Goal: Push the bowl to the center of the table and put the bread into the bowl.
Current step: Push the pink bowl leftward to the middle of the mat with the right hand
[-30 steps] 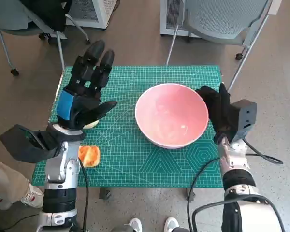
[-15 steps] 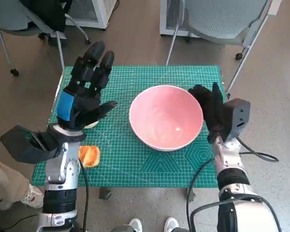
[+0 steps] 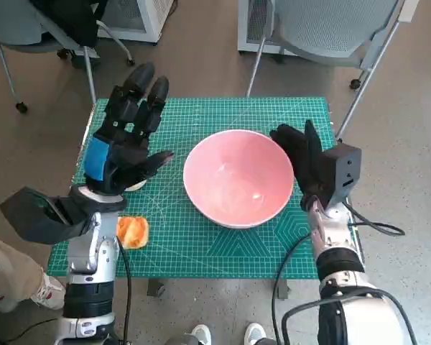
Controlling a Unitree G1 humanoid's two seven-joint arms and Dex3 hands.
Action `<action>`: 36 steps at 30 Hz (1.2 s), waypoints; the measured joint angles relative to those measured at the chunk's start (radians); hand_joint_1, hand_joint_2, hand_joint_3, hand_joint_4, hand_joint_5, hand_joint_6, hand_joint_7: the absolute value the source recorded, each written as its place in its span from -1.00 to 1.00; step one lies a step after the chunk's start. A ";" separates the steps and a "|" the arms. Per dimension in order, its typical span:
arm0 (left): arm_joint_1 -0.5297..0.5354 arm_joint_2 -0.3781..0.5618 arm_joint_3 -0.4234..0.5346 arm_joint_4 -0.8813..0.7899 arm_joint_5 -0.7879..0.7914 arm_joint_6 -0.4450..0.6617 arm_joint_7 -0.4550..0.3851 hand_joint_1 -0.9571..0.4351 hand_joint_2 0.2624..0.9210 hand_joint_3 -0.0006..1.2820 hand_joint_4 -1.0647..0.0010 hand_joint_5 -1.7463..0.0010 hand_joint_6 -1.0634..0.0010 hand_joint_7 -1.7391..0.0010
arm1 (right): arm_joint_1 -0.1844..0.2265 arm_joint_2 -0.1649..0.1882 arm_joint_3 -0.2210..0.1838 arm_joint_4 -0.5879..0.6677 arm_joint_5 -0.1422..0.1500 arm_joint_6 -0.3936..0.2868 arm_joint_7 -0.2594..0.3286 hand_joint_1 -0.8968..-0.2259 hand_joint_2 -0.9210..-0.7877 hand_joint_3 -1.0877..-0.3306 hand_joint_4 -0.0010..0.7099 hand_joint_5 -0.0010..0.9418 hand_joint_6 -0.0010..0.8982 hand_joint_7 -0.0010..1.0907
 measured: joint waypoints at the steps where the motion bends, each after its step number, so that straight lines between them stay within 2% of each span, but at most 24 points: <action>1: 0.001 0.000 0.000 -0.001 0.000 0.000 0.001 -0.41 1.00 -0.88 0.92 1.00 1.00 0.53 | -0.001 0.001 0.000 0.000 0.000 0.000 0.001 -0.34 -1.00 -0.36 -0.75 -1.00 -0.73 -0.92; 22: 0.011 0.000 0.000 -0.022 -0.001 0.011 0.021 -0.38 1.00 -0.88 0.94 1.00 1.00 0.53 | -0.017 0.025 0.007 0.000 0.000 0.000 0.018 -0.26 -1.00 -0.43 -0.77 -1.00 -0.76 -0.94; 29: 0.023 0.001 0.003 -0.035 -0.006 0.011 0.018 -0.37 1.00 -0.87 0.97 1.00 1.00 0.54 | -0.028 0.021 0.005 -0.004 0.002 -0.002 0.035 -0.27 -1.00 -0.39 -0.77 -1.00 -0.76 -0.93; 36: 0.035 0.010 0.013 -0.049 -0.010 0.018 0.015 -0.35 1.00 -0.86 0.98 1.00 1.00 0.54 | -0.037 0.004 -0.012 -0.028 0.014 -0.047 0.058 -0.32 -1.00 -0.36 -0.76 -0.99 -0.75 -0.93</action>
